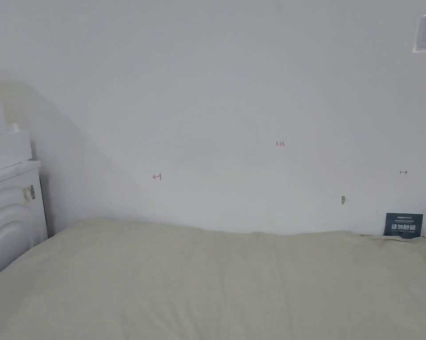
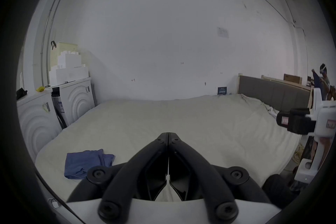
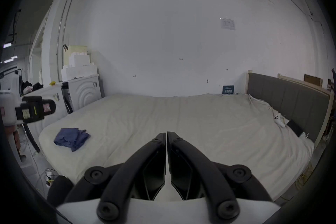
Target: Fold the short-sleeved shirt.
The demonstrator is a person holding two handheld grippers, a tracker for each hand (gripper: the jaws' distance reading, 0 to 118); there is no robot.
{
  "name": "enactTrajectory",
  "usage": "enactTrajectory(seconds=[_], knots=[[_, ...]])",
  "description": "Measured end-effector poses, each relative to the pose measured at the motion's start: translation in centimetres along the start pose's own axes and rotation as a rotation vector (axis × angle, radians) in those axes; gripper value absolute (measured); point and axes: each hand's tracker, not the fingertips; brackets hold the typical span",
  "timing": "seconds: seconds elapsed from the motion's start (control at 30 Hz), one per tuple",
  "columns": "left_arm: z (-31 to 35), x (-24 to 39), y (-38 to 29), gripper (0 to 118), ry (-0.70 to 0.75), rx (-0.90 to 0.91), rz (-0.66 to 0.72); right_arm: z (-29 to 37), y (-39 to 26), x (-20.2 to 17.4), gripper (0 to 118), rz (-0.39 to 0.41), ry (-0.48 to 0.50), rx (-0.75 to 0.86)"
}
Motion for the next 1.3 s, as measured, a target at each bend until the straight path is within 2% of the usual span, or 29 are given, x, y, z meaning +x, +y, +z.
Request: enactTrajectory(seconds=[0.37,1.2,1.27,1.3], knots=[[-0.2,-1.0,0.2,1,0.062,-0.035,-0.016,-0.8,-0.1,-0.8,1,-0.004,-0.004,-0.016],[-0.5,-1.7,-0.3,2,0.054,-0.067,0.016,-1.3,0.2,-1.5,4,0.008,-0.008,-0.033],[-0.6,-1.6,-0.3,7,0.052,-0.07,0.01,-1.3,0.1,-1.5,5,0.004,-0.005,-0.029],[-0.6,-1.6,-0.3,20,0.056,-0.07,0.005,-1.3,0.0,-1.6,18,0.005,-0.004,-0.026]])
